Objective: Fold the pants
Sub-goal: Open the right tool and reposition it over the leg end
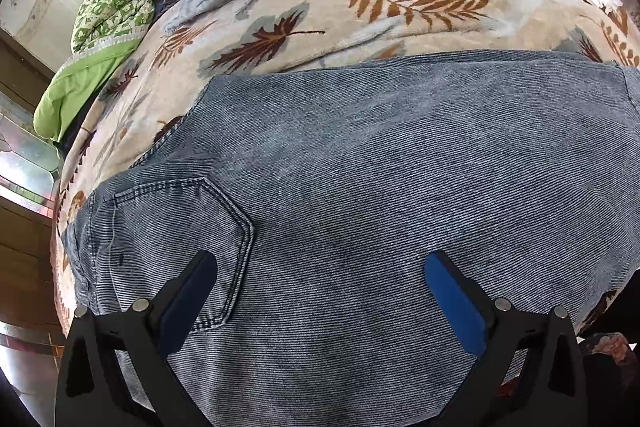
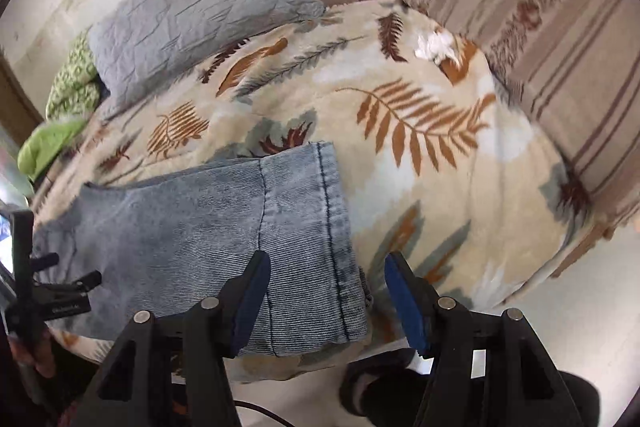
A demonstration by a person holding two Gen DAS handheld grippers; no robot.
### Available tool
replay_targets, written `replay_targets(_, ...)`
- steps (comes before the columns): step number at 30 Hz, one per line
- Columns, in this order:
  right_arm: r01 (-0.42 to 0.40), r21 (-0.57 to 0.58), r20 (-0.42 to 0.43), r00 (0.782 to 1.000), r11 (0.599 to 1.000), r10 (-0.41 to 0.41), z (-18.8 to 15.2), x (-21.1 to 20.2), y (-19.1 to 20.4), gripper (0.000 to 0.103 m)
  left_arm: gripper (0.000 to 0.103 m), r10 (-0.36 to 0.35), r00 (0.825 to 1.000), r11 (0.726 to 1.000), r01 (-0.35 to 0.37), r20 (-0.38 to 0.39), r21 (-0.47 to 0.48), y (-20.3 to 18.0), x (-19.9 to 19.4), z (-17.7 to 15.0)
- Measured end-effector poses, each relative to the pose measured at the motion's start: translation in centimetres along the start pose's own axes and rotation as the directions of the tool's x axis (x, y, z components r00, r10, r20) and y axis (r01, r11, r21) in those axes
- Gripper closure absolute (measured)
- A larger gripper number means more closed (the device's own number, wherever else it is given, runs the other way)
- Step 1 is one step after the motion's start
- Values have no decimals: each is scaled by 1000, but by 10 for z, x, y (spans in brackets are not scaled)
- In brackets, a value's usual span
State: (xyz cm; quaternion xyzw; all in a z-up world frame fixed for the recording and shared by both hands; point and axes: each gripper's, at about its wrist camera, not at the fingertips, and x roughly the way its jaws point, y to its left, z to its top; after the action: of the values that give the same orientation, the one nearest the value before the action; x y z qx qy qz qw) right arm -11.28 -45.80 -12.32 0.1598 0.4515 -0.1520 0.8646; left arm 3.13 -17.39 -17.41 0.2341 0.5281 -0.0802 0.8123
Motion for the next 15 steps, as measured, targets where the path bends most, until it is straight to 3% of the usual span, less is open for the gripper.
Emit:
replay_targets(9, 157, -130, 82, 986, 979, -148, 10, -16, 22, 40, 0, 6, 1000, 1000, -6, 10, 10, -1, 4, 2)
replay_targets(15, 190, -162, 113, 978, 968, -173, 16, -20, 30, 40, 0, -1, 1000, 1000, 1, 10, 5, -1, 4, 2)
